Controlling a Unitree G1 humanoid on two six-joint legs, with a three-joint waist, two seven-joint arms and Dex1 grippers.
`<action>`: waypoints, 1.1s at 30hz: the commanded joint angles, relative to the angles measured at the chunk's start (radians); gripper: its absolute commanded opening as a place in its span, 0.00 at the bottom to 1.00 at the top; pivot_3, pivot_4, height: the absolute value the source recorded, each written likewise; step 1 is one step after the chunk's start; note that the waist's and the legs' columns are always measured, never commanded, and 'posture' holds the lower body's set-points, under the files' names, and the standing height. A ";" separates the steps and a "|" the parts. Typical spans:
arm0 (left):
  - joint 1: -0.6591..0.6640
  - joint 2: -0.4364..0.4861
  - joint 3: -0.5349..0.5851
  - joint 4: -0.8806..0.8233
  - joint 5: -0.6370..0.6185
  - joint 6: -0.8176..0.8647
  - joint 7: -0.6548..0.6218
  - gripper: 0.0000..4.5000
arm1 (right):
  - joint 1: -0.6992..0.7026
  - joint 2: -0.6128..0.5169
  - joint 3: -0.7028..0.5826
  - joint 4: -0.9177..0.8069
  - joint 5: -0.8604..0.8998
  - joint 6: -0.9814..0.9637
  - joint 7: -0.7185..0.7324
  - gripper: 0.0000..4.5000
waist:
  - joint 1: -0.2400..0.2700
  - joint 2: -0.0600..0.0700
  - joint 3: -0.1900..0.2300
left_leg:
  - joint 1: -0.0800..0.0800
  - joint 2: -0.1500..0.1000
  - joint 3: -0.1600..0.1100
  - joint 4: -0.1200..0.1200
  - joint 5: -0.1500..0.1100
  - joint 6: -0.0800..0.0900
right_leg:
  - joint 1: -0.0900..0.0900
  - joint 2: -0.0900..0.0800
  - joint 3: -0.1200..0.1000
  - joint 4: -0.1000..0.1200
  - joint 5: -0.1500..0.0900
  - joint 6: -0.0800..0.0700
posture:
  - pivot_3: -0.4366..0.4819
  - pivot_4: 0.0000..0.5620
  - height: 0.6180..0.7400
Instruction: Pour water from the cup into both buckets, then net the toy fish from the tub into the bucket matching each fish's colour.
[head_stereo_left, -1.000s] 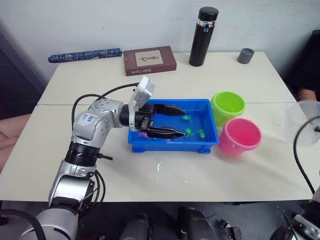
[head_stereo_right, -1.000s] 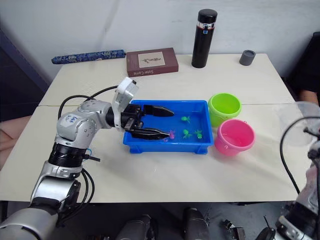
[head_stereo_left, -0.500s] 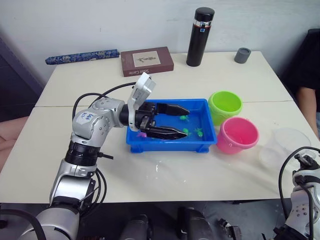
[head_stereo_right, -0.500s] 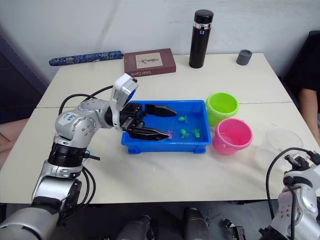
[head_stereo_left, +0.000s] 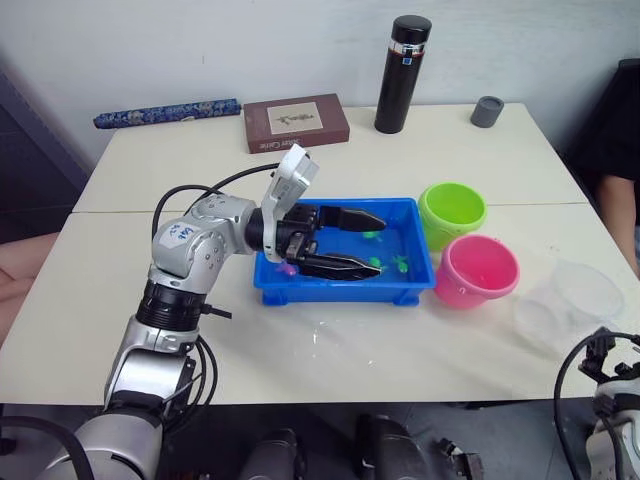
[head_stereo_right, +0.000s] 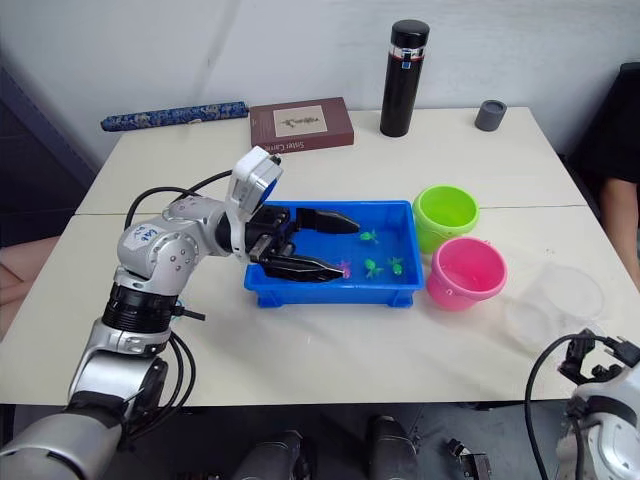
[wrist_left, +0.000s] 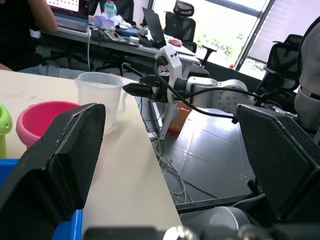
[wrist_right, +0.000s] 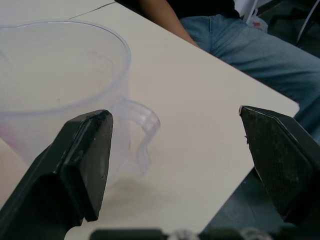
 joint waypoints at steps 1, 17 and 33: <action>-0.025 -0.013 -0.004 0.018 0.008 -0.035 -0.016 1.00 | 0.093 -0.018 -0.016 -0.136 0.028 0.018 0.024 0.98 | 0.001 0.000 0.000 | 0.000 0.000 0.000 0.000 0.000 0.000 | 0.000 0.000 0.000 0.000 0.000 0.000 | 0.48 0.27 1.00; 0.192 0.084 0.129 -0.106 0.038 -0.022 0.217 1.00 | 0.018 -0.715 0.147 -0.111 0.417 0.043 0.736 0.98 | -0.012 -0.008 0.004 | 0.008 0.001 0.003 -0.003 0.000 0.001 | 0.003 0.001 0.006 -0.003 0.000 0.000 | 0.48 0.27 1.00; 1.200 0.159 0.847 -0.583 -0.062 0.072 0.581 1.00 | -0.805 -0.681 0.839 0.322 0.335 0.064 1.118 0.98 | 0.021 -0.018 0.007 | 0.007 0.001 -0.004 -0.001 -0.004 0.001 | 0.004 -0.003 0.002 -0.008 -0.001 -0.004 | 0.48 0.27 1.00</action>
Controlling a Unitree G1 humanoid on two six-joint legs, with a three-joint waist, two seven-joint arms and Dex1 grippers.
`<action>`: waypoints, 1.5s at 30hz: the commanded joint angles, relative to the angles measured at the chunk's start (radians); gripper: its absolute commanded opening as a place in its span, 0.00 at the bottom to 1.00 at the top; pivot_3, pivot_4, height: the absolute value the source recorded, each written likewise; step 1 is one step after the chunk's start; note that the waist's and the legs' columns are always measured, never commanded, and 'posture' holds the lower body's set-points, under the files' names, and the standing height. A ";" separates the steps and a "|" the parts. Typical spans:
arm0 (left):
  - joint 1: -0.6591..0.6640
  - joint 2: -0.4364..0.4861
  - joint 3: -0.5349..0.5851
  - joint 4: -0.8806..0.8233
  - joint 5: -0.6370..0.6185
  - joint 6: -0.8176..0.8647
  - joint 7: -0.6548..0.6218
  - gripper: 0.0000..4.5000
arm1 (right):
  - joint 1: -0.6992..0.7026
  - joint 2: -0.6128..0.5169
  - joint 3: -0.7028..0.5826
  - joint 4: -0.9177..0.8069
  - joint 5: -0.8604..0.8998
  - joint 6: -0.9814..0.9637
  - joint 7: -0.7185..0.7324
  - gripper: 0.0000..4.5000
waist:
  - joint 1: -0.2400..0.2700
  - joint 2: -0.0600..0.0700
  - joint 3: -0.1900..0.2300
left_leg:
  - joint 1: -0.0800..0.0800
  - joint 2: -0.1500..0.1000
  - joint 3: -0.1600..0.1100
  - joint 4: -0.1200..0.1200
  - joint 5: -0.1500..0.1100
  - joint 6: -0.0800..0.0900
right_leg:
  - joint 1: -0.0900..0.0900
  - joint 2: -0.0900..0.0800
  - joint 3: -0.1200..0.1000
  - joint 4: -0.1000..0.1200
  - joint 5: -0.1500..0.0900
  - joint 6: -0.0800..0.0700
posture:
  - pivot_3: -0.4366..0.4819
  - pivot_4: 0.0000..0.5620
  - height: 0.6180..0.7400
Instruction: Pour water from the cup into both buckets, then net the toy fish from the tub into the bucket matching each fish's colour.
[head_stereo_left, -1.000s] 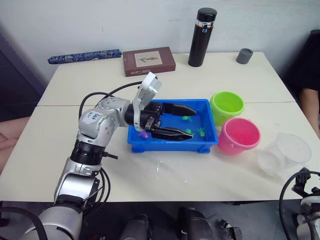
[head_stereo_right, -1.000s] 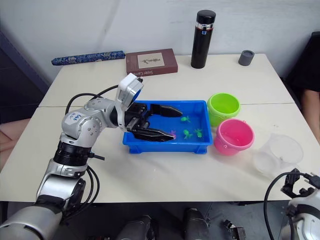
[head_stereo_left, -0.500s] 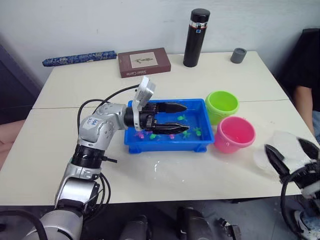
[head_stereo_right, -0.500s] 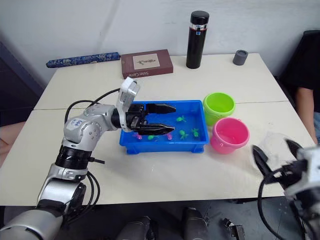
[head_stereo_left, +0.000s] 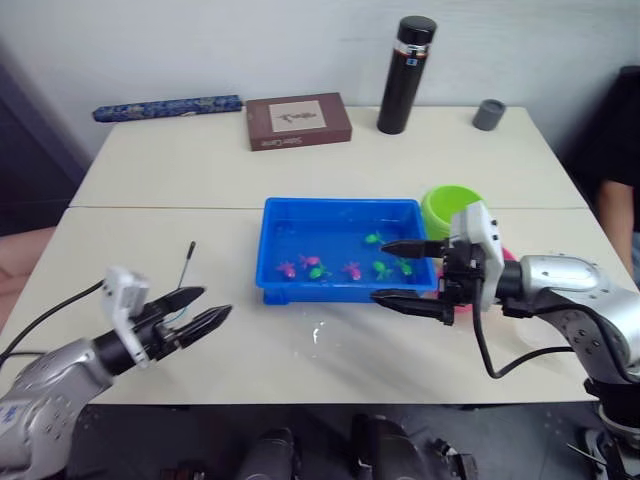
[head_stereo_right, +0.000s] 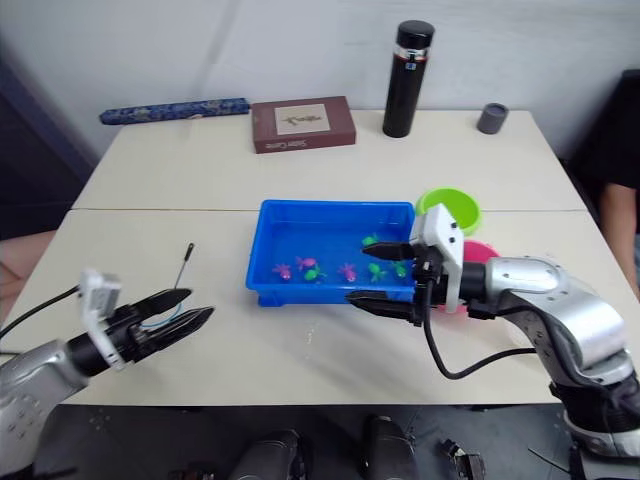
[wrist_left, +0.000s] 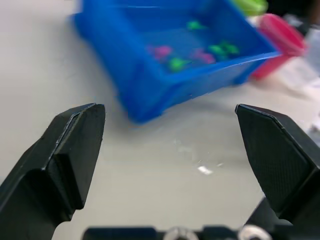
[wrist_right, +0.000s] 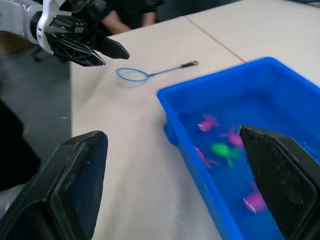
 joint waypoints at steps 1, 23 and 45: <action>0.150 -0.015 0.135 -0.029 0.031 -0.064 0.025 1.00 | -0.064 0.042 0.049 0.064 -0.046 -0.057 0.071 0.98 | 0.003 -0.001 0.000 | 0.000 0.000 0.000 0.000 0.000 0.000 | 0.001 0.000 0.000 -0.001 0.000 0.000 | 0.48 0.27 1.00; -0.740 0.402 -0.515 0.833 0.365 0.130 0.074 1.00 | -0.030 0.110 0.041 -0.058 -0.176 -0.097 0.001 0.98 | -0.024 -0.002 -0.002 | -0.009 -0.001 -0.002 -0.001 0.000 0.000 | -0.007 0.001 -0.013 0.004 0.001 -0.001 | 0.48 0.27 1.00; -1.178 0.197 -0.751 1.557 0.704 -0.265 -0.121 0.01 | 0.113 0.067 -0.070 -0.296 -0.122 0.003 -0.190 1.00 | 0.004 -0.003 -0.002 | -0.009 -0.002 0.001 0.007 0.000 0.000 | -0.005 0.000 -0.023 0.007 0.002 0.001 | 0.48 0.27 1.00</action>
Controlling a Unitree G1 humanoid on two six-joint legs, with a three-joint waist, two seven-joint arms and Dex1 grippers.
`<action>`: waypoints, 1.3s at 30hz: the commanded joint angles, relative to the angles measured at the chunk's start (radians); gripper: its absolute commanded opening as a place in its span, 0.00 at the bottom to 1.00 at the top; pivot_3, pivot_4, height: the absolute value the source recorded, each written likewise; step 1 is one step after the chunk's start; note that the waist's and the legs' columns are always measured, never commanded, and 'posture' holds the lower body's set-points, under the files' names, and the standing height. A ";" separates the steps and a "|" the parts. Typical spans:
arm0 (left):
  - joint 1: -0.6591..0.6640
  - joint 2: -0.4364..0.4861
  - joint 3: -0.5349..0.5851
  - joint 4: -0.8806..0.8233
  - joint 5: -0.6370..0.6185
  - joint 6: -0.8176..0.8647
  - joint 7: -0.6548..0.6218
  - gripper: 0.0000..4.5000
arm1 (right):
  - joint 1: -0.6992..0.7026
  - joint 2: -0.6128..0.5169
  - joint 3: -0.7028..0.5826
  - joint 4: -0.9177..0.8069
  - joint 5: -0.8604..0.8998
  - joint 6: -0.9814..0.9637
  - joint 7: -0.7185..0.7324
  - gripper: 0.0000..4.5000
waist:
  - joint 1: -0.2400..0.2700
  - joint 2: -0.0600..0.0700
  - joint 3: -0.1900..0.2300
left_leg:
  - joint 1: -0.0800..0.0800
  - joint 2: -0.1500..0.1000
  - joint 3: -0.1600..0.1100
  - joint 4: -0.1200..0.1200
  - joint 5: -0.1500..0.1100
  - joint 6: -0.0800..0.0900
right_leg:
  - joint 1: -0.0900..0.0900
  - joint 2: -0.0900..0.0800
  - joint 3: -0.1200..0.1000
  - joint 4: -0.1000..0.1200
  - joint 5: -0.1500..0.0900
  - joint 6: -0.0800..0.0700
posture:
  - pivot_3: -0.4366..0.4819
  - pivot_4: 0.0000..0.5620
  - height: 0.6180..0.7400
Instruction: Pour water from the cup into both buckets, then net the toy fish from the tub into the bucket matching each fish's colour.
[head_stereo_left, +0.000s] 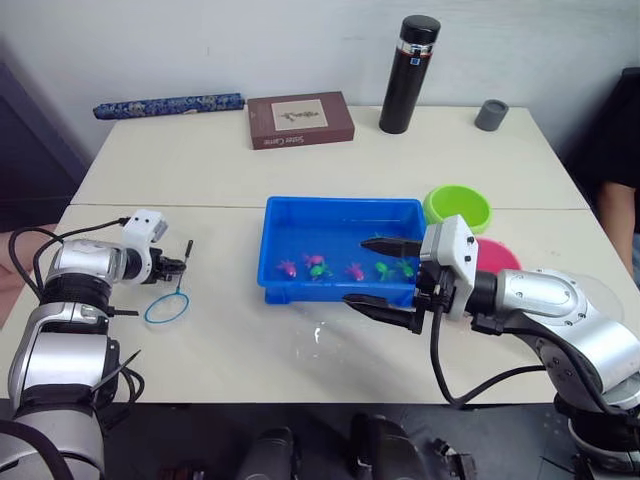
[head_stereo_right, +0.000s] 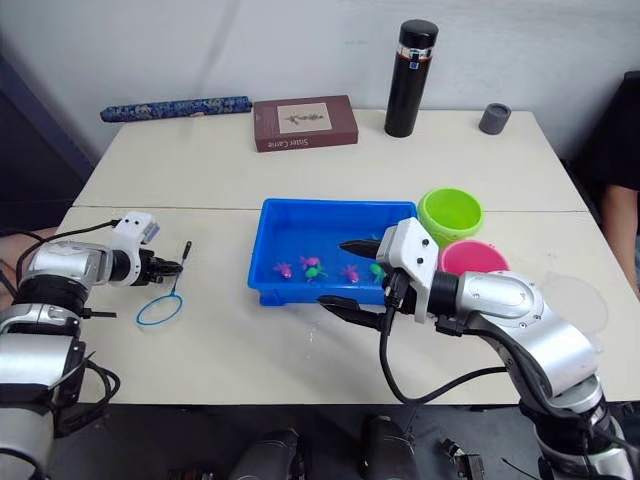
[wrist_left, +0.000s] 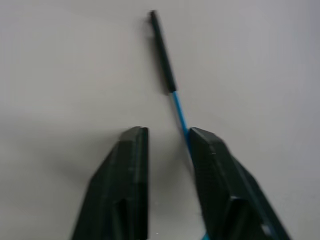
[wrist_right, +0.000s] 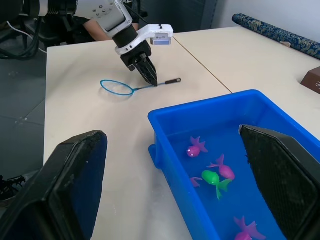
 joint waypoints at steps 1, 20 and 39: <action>0.031 0.015 -0.033 -0.011 0.033 -0.086 -0.133 0.01 | 0.013 -0.025 -0.040 -0.045 0.018 -0.002 -0.002 1.00 | 0.002 0.000 0.000 | 0.000 0.000 0.000 0.000 0.000 0.000 | 0.000 0.000 0.000 0.000 0.000 0.000 | 0.48 0.27 1.00; 0.181 0.205 -0.094 -1.140 -0.243 -0.134 -0.749 0.01 | -0.173 -0.160 0.004 -0.005 0.137 0.159 0.082 1.00 | -0.002 0.001 0.002 | -0.006 0.001 -0.011 0.008 -0.001 0.001 | 0.003 -0.003 0.001 -0.002 0.000 0.000 | 0.48 0.27 1.00; 0.076 -0.038 -0.241 -1.123 -0.164 -0.185 -0.668 0.00 | -0.266 -0.090 0.179 0.052 0.026 0.192 0.066 0.41 | 0.000 0.001 0.002 | -0.014 0.001 -0.016 0.013 -0.001 0.001 | 0.001 -0.001 -0.005 -0.002 0.000 0.000 | 0.48 0.27 1.00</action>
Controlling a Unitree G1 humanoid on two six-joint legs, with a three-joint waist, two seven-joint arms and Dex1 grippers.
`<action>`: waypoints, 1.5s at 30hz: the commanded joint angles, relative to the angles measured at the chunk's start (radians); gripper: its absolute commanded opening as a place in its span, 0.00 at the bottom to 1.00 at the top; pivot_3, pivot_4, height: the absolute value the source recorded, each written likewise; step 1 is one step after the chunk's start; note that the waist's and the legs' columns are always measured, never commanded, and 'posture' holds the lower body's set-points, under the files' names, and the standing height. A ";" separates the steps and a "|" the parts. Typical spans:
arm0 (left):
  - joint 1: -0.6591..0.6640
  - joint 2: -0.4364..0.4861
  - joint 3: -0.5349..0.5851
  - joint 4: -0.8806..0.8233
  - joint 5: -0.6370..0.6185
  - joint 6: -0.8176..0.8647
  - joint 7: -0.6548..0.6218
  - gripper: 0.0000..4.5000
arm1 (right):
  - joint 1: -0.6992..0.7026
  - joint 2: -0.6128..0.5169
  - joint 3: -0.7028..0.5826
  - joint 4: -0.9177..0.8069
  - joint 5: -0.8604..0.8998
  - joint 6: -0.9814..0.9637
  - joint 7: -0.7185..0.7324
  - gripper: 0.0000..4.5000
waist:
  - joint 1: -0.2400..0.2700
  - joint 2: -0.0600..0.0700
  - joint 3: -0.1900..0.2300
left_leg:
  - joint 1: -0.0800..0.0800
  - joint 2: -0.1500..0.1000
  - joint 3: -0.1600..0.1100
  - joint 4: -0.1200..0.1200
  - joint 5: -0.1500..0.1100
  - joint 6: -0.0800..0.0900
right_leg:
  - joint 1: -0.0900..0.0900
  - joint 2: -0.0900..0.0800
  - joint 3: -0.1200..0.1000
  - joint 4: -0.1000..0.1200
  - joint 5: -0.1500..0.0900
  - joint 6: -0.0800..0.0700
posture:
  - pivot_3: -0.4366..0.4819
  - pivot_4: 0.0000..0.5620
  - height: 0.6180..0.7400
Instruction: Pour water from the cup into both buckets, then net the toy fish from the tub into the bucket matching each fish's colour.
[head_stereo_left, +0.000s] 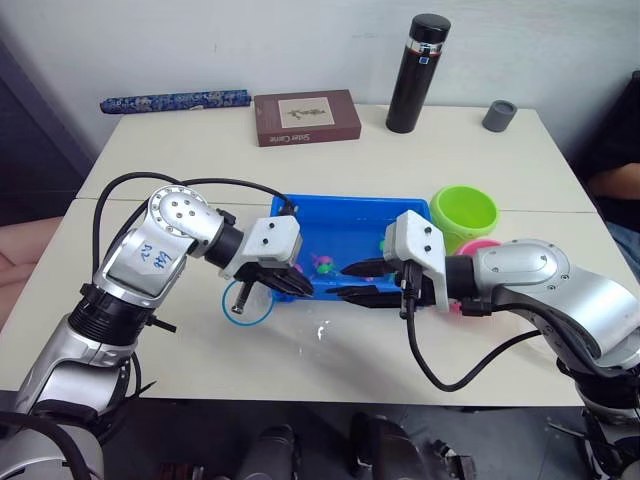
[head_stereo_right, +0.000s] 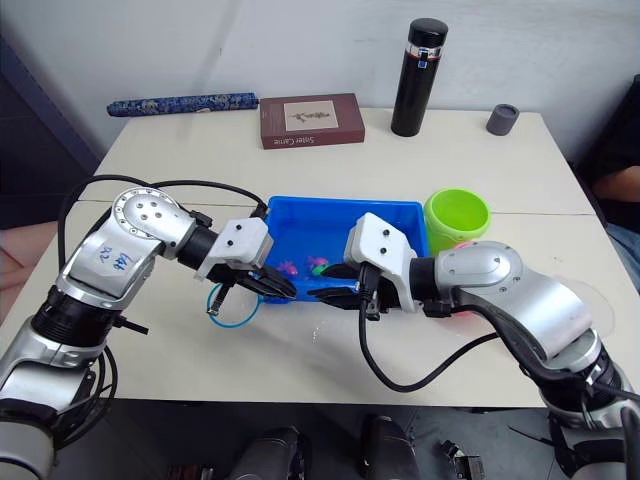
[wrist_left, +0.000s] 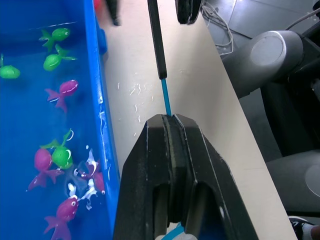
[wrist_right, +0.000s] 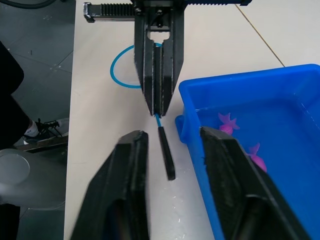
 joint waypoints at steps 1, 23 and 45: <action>-0.038 -0.013 0.001 0.015 0.012 -0.017 0.001 0.00 | -0.017 0.003 0.004 -0.007 -0.011 -0.005 0.014 0.41 | -0.001 0.000 0.000 | -0.001 0.000 -0.001 0.001 0.000 0.000 | 0.000 0.000 -0.001 0.000 0.000 0.000 | 0.48 0.27 1.00; -0.070 -0.047 0.010 0.026 0.002 -0.008 -0.001 0.00 | -0.038 0.018 0.016 0.026 -0.077 -0.033 0.060 0.00 | -0.001 0.000 0.000 | -0.002 -0.001 -0.004 0.002 0.000 0.000 | 0.001 0.000 -0.005 0.000 0.000 0.000 | 0.48 0.27 1.00; 0.143 0.019 0.333 -0.001 -0.242 0.224 0.154 0.99 | 0.161 -0.317 -0.265 0.063 -0.288 -0.252 0.077 0.00 | 0.003 0.002 -0.001 | -0.002 -0.001 -0.006 0.002 0.000 0.000 | 0.002 -0.002 -0.005 0.000 0.000 0.000 | 0.48 0.27 1.00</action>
